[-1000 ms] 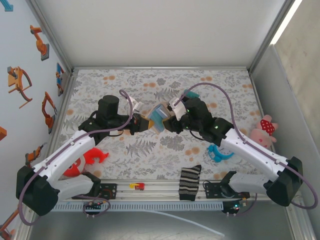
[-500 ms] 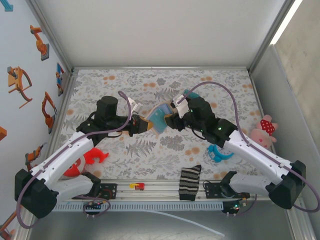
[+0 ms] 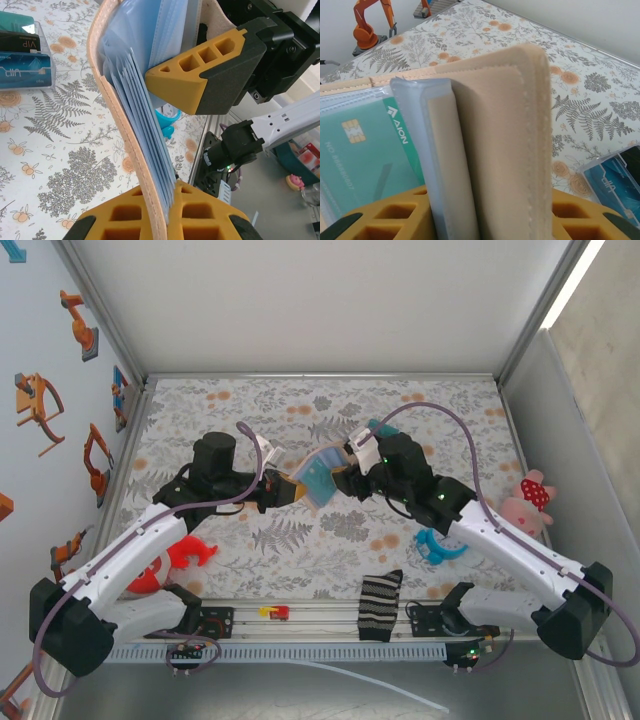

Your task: Take the credit cards out of the card holder

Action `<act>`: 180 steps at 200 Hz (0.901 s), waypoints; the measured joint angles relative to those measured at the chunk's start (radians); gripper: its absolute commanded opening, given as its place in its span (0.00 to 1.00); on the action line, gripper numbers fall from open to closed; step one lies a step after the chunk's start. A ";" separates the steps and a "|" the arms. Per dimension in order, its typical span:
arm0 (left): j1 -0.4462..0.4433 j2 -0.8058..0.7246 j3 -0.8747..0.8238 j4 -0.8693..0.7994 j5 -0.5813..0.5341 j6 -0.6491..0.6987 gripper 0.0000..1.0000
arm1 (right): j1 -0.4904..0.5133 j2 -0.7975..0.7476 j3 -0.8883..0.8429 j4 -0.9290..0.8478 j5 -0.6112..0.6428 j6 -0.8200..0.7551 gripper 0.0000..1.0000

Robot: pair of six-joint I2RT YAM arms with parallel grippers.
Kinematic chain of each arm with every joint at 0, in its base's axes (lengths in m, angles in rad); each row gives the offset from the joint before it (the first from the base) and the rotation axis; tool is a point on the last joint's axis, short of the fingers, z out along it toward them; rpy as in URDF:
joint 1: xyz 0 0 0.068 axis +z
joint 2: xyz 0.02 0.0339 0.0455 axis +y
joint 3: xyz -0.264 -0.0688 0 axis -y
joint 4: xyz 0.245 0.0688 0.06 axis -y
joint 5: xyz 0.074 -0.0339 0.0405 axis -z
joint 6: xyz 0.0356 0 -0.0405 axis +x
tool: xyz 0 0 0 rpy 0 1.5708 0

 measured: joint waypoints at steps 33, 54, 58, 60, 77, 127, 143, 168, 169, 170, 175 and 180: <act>0.000 0.000 0.000 0.000 0.000 0.002 0.00 | -0.013 -0.030 0.000 -0.011 0.003 0.000 0.42; 0.000 0.000 0.000 0.000 0.000 0.003 0.00 | -0.025 -0.061 0.000 -0.011 -0.001 0.000 0.42; 0.000 0.000 0.000 0.000 0.000 0.003 0.00 | -0.027 -0.065 0.000 -0.011 -0.002 0.000 0.42; 0.000 0.000 0.000 0.000 0.000 0.003 0.00 | -0.029 -0.067 0.000 -0.011 -0.002 0.000 0.42; 0.000 0.001 0.000 -0.002 0.000 0.003 0.00 | -0.040 -0.079 0.000 -0.011 -0.012 0.000 0.42; 0.000 0.014 0.000 -0.009 0.001 0.003 0.00 | -0.064 -0.069 0.000 -0.037 -0.106 -0.011 0.67; 0.000 0.021 0.000 -0.015 0.002 0.003 0.00 | -0.064 -0.055 0.000 -0.050 -0.133 -0.012 0.70; 0.000 0.034 0.005 -0.033 0.003 0.003 0.00 | -0.064 -0.042 0.000 -0.060 -0.156 -0.019 0.72; 0.000 0.034 0.006 -0.034 0.003 0.003 0.00 | -0.064 -0.042 0.000 -0.061 -0.156 -0.019 0.73; 0.000 0.035 0.006 -0.035 0.004 0.003 0.00 | -0.064 -0.041 0.000 -0.061 -0.158 -0.019 0.73; 0.000 0.038 0.008 -0.039 0.004 0.003 0.00 | -0.064 -0.041 0.000 -0.062 -0.160 -0.019 0.73; 0.000 0.041 0.011 -0.042 0.005 0.003 0.00 | -0.064 -0.040 0.000 -0.063 -0.163 -0.019 0.74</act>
